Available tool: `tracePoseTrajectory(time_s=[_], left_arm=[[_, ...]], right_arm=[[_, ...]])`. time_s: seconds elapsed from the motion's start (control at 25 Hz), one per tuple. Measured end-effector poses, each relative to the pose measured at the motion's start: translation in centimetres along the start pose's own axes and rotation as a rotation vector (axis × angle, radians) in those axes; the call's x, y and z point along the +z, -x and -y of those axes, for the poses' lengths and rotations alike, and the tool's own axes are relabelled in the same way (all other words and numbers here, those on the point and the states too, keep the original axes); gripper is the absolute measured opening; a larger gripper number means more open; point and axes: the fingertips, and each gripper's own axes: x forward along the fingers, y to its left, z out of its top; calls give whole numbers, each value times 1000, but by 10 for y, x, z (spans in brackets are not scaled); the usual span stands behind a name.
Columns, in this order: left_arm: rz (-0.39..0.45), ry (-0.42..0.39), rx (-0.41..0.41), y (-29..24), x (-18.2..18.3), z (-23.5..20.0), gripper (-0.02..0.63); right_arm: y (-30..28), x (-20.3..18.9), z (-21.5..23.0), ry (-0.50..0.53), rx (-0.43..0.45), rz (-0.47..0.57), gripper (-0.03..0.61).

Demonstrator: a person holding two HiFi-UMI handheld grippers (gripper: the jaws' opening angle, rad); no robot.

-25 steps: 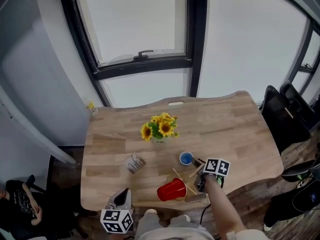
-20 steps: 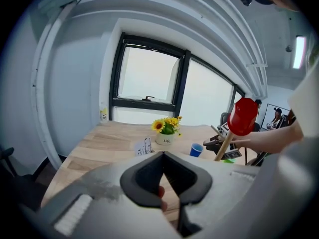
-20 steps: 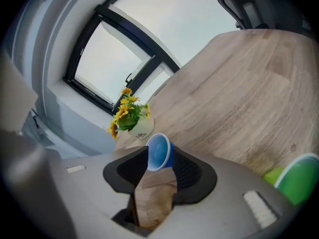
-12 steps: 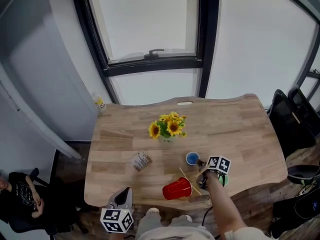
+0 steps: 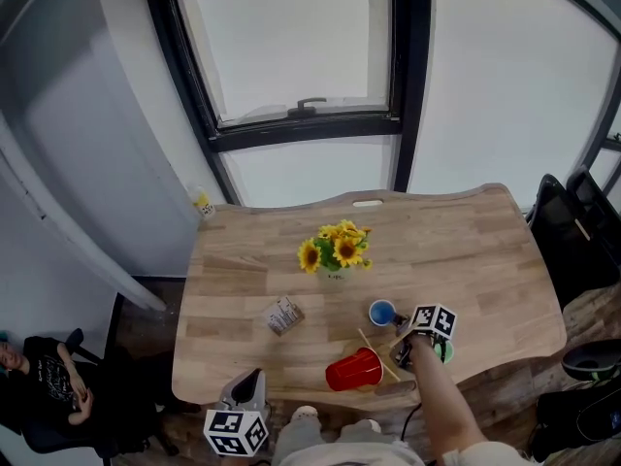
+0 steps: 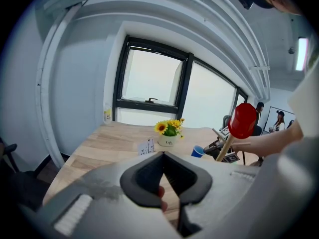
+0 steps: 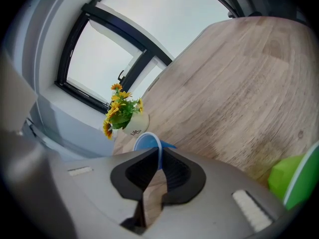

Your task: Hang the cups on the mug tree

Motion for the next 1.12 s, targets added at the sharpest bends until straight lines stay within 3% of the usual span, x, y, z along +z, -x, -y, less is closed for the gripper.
tracePoseTrajectory(time_s=[0.6,1.12], left_arm=[[7,-11,-26,-4,7,-2,-2],[10,-37,-94,-15,19,-4,-2]], right_arm=[[12,10,-17,7,50,45,21],[52,34,-67,106,192,159,21]])
